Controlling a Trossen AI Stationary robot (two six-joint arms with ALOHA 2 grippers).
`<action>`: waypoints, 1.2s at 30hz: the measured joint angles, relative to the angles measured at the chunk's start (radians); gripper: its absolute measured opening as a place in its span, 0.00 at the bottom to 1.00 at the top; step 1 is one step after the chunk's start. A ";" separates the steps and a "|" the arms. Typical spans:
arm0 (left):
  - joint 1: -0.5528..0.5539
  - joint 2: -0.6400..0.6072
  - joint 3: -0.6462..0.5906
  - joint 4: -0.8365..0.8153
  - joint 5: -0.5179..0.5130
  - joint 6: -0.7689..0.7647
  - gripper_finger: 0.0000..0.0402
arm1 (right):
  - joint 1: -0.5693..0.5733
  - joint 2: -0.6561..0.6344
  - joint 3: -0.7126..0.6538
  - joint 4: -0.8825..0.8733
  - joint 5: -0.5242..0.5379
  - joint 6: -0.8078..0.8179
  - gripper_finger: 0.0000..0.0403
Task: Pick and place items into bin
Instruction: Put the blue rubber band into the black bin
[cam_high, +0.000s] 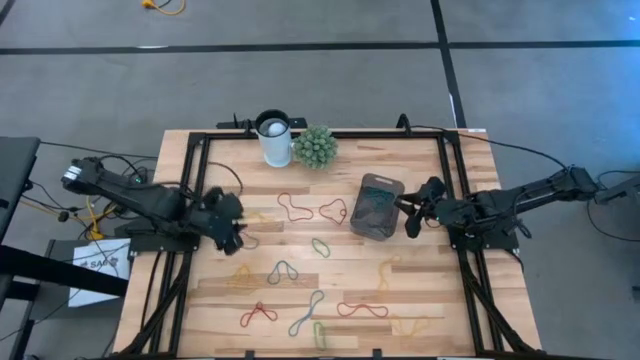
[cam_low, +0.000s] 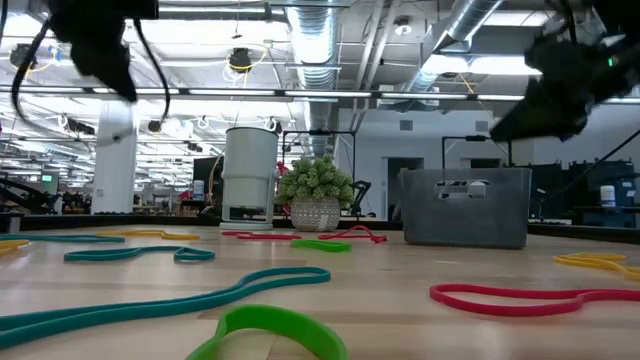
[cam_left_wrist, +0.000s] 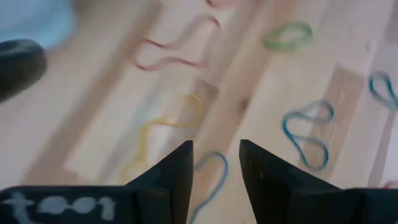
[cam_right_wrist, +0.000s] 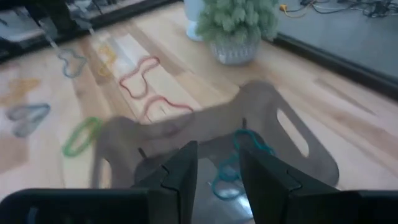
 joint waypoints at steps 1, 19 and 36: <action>0.000 0.012 -0.042 0.067 0.024 0.023 0.30 | 0.000 0.001 -0.015 0.003 0.000 0.001 0.28; -0.003 0.367 -0.226 0.350 0.156 -0.074 0.30 | 0.002 0.002 -0.041 0.175 0.003 -0.027 0.28; 0.000 0.457 -0.222 0.379 0.174 -0.058 0.14 | 0.002 0.081 -0.040 0.186 0.003 -0.028 0.28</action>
